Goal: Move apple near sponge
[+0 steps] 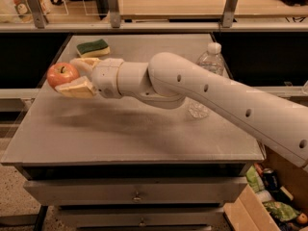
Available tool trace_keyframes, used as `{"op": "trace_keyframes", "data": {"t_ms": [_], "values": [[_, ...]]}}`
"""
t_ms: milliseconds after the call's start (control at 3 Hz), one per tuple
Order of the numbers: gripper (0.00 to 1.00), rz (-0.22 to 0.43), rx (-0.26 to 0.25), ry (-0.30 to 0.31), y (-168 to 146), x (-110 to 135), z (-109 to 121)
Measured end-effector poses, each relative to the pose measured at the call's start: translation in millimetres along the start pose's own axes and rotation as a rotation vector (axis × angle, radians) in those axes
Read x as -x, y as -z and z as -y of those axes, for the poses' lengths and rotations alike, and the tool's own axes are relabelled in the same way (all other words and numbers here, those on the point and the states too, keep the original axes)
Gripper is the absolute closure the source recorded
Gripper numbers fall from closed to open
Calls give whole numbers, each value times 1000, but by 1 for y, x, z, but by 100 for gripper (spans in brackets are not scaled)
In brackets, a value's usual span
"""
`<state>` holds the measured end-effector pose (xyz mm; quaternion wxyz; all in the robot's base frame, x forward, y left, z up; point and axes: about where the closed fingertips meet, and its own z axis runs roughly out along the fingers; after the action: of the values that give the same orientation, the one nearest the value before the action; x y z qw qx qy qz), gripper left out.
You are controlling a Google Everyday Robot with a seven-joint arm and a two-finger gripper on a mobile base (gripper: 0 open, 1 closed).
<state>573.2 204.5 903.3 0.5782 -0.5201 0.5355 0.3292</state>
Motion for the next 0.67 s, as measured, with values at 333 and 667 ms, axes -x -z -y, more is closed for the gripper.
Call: {"op": "trace_keyframes", "data": {"t_ms": [333, 667], "values": [[100, -3, -3, 13, -13, 1, 5], [100, -23, 0, 24, -28, -1, 11]]}}
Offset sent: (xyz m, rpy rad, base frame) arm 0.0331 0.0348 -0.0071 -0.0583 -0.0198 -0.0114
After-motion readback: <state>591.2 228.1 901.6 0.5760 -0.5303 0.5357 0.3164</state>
